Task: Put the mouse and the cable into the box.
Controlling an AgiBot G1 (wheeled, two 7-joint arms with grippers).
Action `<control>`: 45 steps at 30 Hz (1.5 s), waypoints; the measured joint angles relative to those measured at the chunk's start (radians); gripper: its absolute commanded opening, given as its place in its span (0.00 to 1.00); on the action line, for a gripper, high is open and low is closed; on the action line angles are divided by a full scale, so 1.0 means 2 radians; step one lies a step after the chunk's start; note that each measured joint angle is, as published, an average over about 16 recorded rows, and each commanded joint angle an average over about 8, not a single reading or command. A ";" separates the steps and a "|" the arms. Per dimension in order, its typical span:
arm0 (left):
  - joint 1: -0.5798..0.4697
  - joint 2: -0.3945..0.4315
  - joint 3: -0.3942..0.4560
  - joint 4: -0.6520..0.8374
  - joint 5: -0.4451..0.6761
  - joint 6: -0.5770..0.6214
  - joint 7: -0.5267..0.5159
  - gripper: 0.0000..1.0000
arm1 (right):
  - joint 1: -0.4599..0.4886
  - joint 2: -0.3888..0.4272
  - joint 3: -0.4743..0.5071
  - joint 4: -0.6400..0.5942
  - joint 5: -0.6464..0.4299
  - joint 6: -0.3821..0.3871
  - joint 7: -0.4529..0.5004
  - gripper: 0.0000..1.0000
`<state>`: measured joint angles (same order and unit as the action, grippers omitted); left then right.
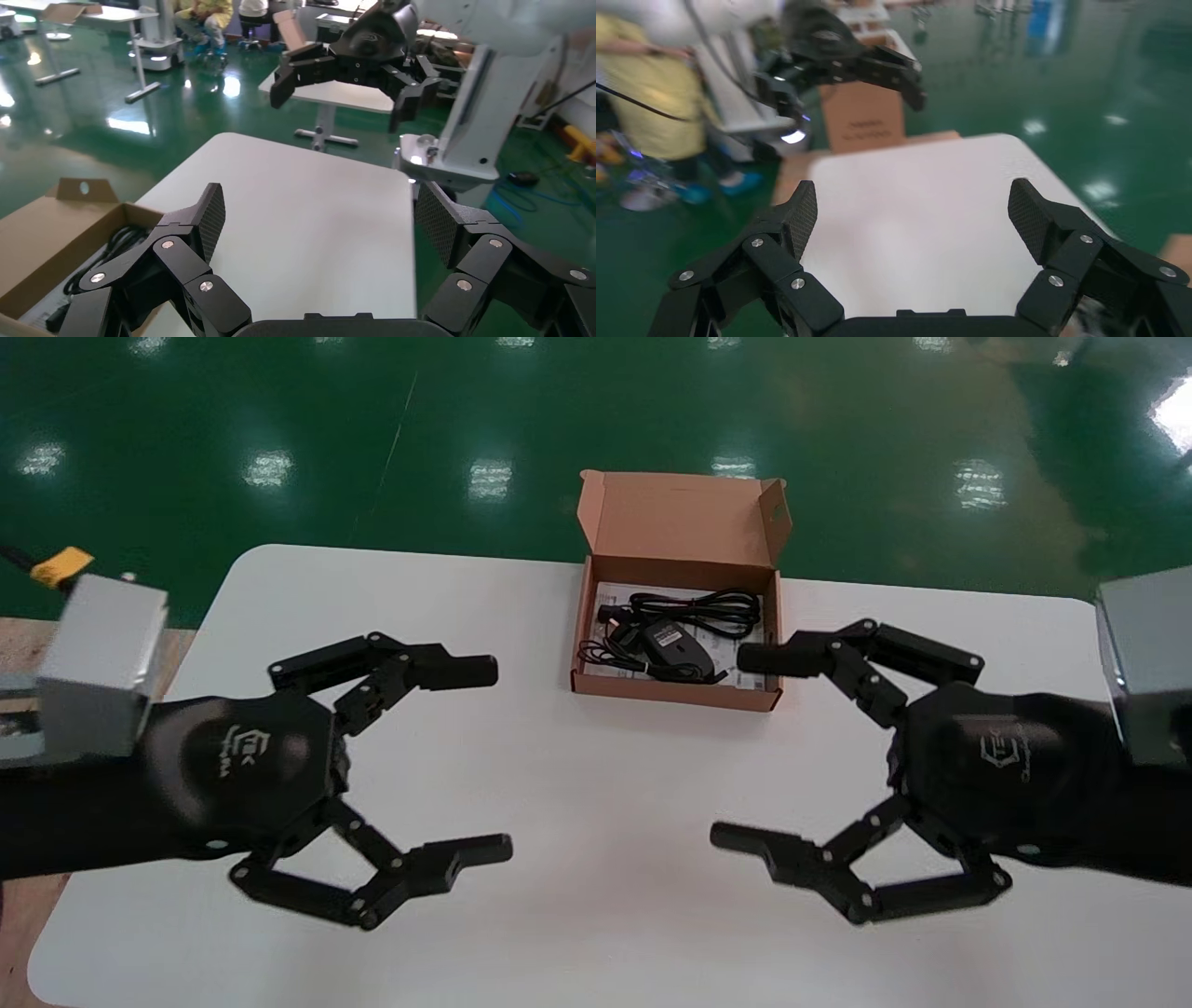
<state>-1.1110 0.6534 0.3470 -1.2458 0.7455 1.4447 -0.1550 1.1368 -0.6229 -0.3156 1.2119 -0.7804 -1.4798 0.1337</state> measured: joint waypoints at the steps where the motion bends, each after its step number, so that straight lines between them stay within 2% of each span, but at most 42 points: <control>1: 0.004 -0.005 -0.008 -0.005 -0.002 0.006 -0.003 1.00 | -0.007 0.001 0.004 0.008 0.006 -0.002 0.006 1.00; 7: 0.021 -0.025 -0.040 -0.023 -0.009 0.030 -0.017 1.00 | -0.037 0.007 0.021 0.042 0.029 -0.009 0.028 1.00; 13: 0.026 -0.030 -0.048 -0.028 -0.011 0.037 -0.020 1.00 | -0.045 0.008 0.026 0.051 0.036 -0.011 0.034 1.00; 45: 0.018 -0.021 -0.034 -0.019 -0.008 0.025 -0.016 1.00 | -0.031 0.006 0.018 0.036 0.025 -0.008 0.026 1.00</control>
<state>-1.0745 0.6112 0.2798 -1.2839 0.7300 1.4952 -0.1871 1.0749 -0.6110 -0.2799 1.2829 -0.7310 -1.4957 0.1862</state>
